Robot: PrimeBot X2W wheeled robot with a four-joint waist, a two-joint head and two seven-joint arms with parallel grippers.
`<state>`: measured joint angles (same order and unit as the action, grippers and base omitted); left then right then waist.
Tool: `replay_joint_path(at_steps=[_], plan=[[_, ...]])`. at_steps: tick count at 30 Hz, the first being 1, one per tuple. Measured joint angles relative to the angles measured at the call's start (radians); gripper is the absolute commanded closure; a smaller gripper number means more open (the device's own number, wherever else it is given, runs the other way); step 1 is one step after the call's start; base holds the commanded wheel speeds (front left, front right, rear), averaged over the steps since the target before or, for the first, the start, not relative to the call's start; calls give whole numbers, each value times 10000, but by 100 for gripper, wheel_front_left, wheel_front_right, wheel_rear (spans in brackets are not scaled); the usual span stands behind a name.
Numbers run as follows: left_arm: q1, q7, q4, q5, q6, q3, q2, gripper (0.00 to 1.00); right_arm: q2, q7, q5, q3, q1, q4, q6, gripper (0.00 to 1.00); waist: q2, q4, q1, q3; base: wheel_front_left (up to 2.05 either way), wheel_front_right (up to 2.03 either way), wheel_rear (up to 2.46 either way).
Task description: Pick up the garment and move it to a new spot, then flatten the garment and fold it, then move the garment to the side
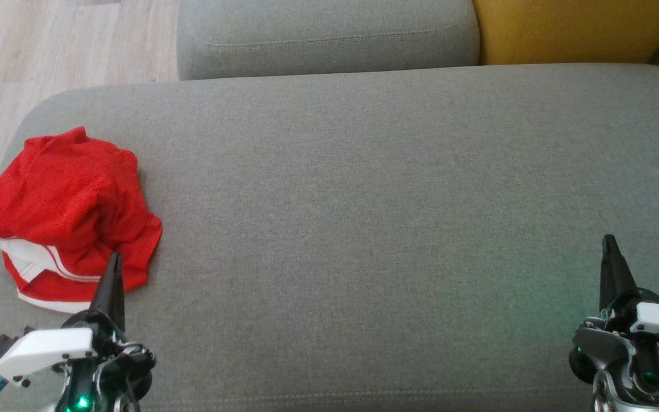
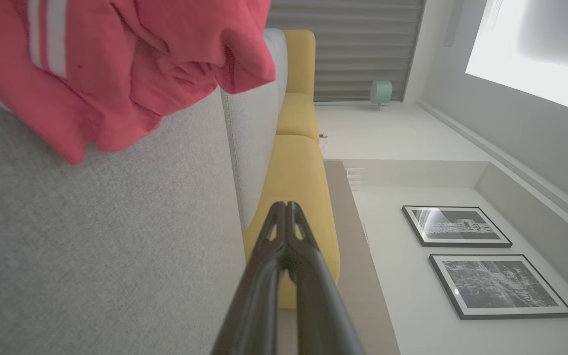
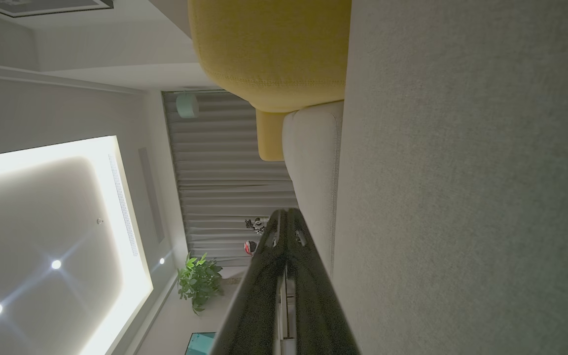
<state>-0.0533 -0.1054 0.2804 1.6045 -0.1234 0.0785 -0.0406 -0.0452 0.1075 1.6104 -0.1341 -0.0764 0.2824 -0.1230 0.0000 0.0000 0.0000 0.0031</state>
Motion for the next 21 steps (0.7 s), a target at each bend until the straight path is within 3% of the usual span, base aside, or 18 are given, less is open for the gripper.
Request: replay_joint_path(at_steps=[21], plan=[[0, 0, 0, 0, 0, 0, 0, 100, 0, 0, 0, 0, 0, 0, 0, 100, 0, 0, 0, 0, 0, 0, 0]])
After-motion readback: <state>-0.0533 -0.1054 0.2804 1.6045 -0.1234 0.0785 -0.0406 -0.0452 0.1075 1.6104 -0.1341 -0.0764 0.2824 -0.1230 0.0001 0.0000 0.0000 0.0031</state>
